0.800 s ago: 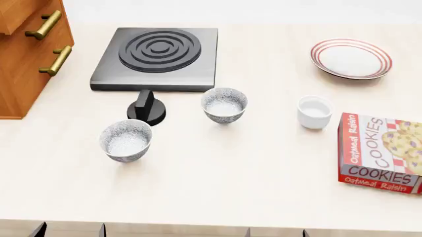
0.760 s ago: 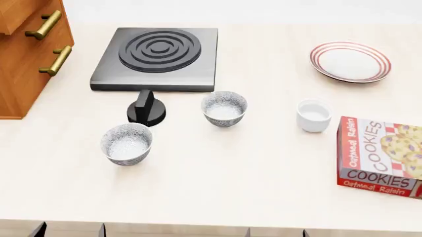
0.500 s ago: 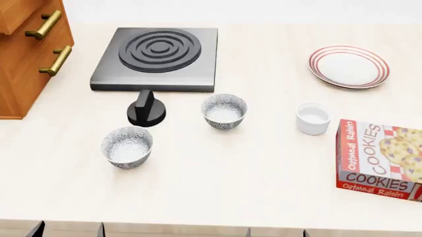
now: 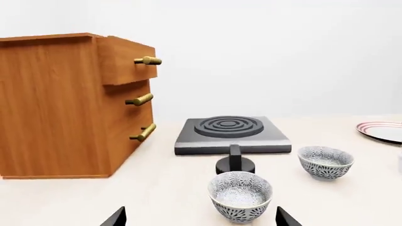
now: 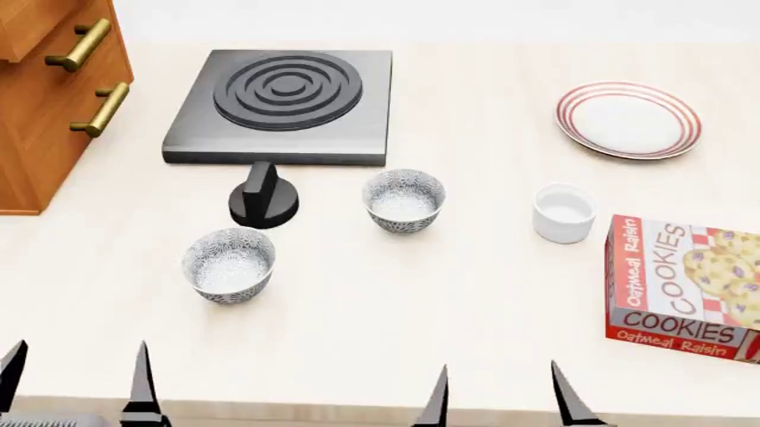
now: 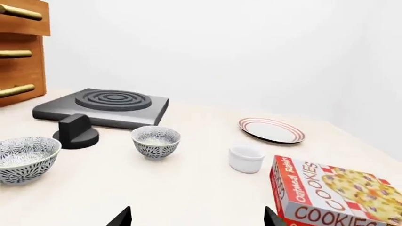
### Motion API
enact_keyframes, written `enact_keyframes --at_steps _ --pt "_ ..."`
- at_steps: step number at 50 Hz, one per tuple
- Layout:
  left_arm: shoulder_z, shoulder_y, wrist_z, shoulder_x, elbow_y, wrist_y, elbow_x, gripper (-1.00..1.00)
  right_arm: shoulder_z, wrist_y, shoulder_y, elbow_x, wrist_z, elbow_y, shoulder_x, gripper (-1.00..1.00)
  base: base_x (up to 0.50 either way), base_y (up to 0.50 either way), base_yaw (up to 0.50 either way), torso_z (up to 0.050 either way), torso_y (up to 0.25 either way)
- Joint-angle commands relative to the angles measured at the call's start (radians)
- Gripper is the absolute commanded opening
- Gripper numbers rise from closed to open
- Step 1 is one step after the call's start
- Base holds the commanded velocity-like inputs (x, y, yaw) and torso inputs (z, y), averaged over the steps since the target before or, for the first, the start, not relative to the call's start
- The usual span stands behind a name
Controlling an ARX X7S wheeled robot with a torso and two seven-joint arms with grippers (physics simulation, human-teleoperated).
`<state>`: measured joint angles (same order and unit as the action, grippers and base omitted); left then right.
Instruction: Pick the akita bowl next to the ramekin and place it on the plate.
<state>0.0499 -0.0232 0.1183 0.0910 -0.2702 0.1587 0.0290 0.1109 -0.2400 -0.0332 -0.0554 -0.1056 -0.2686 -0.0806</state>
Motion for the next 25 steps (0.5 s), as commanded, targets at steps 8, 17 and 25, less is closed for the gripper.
enact_keyframes --at_steps 8,17,25 --pt "-0.013 -0.114 -0.012 0.028 -0.337 0.346 0.031 1.0 0.006 -0.351 -0.133 -0.059 0.033 -0.335 -0.018 1.0 0.0 0.0 0.0 0.0 0.0" --pt "-0.023 -0.168 -0.009 0.039 -0.425 0.439 0.066 1.0 -0.003 -0.434 -0.187 -0.051 0.036 -0.424 -0.029 1.0 0.0 0.0 0.0 0.0 0.0" --pt "-0.053 -0.216 -0.001 0.041 -0.49 0.507 0.108 1.0 -0.008 -0.464 -0.211 -0.045 0.031 -0.482 -0.038 1.0 0.0 0.0 0.0 0.0 0.0"
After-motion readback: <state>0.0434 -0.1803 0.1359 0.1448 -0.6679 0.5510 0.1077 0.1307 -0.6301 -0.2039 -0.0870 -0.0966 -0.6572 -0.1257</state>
